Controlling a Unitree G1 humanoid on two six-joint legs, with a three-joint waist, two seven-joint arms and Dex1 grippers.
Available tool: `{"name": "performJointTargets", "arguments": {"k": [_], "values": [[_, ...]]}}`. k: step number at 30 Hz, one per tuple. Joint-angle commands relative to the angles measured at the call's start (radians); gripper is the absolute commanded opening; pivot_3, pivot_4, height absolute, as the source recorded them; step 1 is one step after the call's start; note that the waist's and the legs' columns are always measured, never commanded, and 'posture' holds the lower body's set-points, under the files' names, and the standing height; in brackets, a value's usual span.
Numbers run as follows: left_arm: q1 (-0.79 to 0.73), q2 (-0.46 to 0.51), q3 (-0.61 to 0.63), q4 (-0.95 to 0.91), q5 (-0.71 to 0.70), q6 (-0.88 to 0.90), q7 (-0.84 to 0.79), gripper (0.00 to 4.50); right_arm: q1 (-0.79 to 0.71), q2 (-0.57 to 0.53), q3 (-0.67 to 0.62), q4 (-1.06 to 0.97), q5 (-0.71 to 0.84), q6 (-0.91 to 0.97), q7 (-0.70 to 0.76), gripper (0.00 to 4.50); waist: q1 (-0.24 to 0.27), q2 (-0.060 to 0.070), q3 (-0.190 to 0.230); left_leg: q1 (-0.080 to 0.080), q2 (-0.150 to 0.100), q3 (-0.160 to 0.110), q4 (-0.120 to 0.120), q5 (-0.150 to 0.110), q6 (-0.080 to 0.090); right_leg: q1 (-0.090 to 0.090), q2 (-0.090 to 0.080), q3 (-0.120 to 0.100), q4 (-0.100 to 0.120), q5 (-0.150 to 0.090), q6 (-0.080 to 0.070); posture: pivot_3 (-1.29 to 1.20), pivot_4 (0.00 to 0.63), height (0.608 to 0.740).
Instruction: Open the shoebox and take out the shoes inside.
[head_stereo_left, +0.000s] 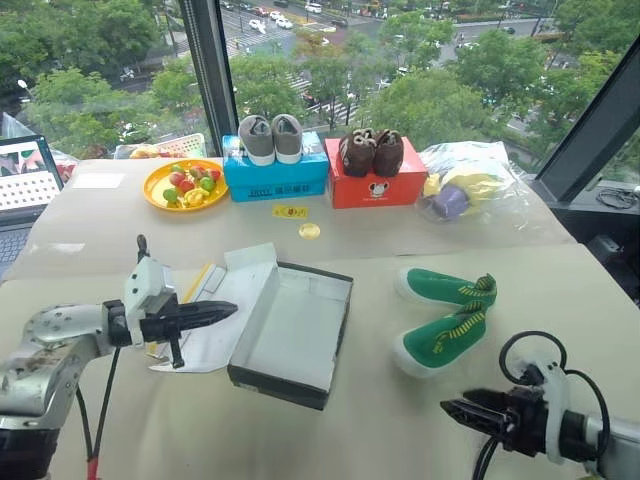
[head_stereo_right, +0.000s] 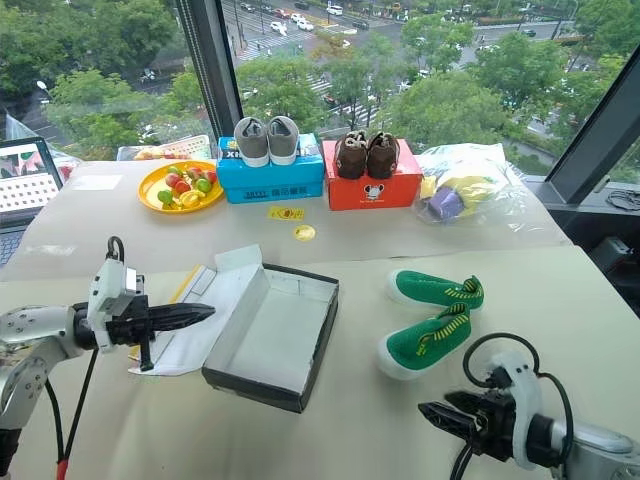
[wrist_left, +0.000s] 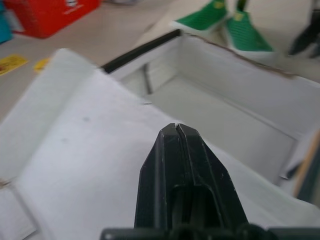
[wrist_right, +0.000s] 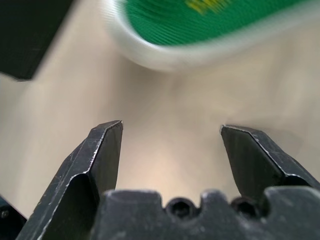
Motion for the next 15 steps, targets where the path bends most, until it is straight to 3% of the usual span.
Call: {"name": "performJointTargets", "arguments": {"k": [1, 4, 7, 11, 15], "values": [[-0.029, -0.041, 0.044, -0.009, 0.003, 0.039, 0.140, 0.00, -0.123, 0.062, -0.074, -0.111, 0.104, -0.067, -0.092, 3.75, -0.006, 0.000, 0.000, 0.000, 0.000, 0.000, 0.000, 0.000, 0.000, 0.000, 0.000, 0.000, 0.000, 0.000, 0.000, 0.00, 0.150, 0.731], [-0.011, -0.086, 0.056, -0.052, -0.006, 0.088, 0.241, 0.00, -0.262, 0.153, -0.066, -0.134, 0.230, -0.105, -0.295, 3.75, -0.007, -0.001, 0.000, 0.001, 0.000, 0.001, 0.001, 0.000, 0.000, 0.001, 0.000, 0.001, 0.001, 0.001, 0.000, 0.00, 0.150, 0.731], [0.024, -0.098, 0.069, -0.111, -0.038, 0.127, 0.270, 0.00, -0.362, 0.219, -0.013, -0.143, 0.189, -0.105, -0.482, 3.75, -0.008, -0.001, 0.000, 0.000, 0.000, 0.001, 0.000, 0.000, -0.001, -0.001, 0.000, 0.001, 0.001, 0.005, -0.006, 0.00, 0.150, 0.731], [0.051, -0.110, 0.097, -0.114, -0.031, 0.112, 0.294, 0.00, -0.442, 0.271, 0.142, -0.170, -0.099, -0.067, -0.679, 3.75, -0.007, 0.000, 0.000, -0.003, -0.001, 0.003, 0.000, 0.002, -0.004, -0.004, 0.000, 0.001, 0.001, 0.006, -0.009, 0.00, 0.150, 0.731], [-0.002, -0.165, 0.163, -0.022, -0.002, 0.096, 0.429, 0.00, -0.427, 0.266, 0.307, -0.188, -0.447, -0.065, -0.789, 3.75, -0.006, 0.000, 0.000, -0.004, -0.001, 0.003, 0.001, 0.004, -0.007, -0.005, -0.001, 0.001, 0.001, 0.006, -0.009, 0.00, 0.150, 0.731]]}}
